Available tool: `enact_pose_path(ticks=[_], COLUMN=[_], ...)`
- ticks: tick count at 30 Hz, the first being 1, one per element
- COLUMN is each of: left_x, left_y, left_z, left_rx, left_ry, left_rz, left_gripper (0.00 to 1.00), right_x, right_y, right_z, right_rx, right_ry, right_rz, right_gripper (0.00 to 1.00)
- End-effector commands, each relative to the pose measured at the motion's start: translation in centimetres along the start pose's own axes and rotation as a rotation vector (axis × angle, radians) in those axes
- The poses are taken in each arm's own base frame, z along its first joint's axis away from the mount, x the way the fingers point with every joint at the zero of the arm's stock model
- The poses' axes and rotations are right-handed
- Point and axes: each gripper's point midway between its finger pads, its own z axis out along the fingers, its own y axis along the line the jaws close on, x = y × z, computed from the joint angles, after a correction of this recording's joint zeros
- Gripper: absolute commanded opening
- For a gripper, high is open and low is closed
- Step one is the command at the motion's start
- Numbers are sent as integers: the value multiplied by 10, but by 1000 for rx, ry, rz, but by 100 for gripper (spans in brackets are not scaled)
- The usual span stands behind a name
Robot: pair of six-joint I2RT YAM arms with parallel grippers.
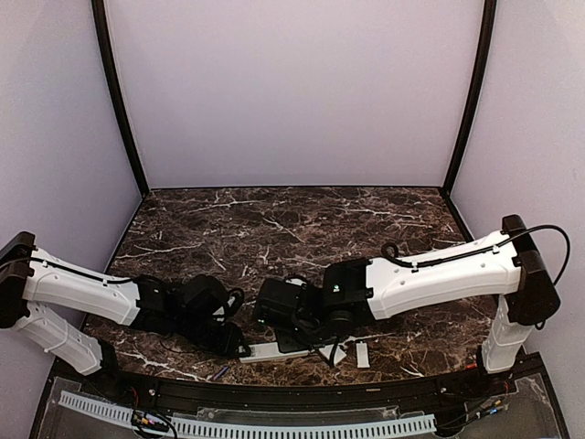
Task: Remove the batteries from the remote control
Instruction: Remove the battery from the remote control without the battery cover.
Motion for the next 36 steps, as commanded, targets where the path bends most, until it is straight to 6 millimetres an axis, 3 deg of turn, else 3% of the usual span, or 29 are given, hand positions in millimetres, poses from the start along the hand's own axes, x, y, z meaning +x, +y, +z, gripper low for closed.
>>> enact_pose_path(ticks=[1, 29, 32, 36], left_x=[6, 6, 6, 6], left_y=[4, 4, 4, 4], left_z=[3, 1, 0, -2], left_rx=[-10, -18, -17, -20], left_ry=[17, 10, 8, 2], left_rz=[-1, -3, -3, -3], left_gripper=[34, 33, 33, 32], right_x=[4, 2, 1, -5], right_y=[-8, -36, -30, -7], right_z=[-3, -32, -37, -50], right_rx=[61, 142, 115, 15], right_ry=[-4, -41, -50, -91], right_rz=[-14, 38, 21, -17], right_gripper=[0, 0, 0, 0])
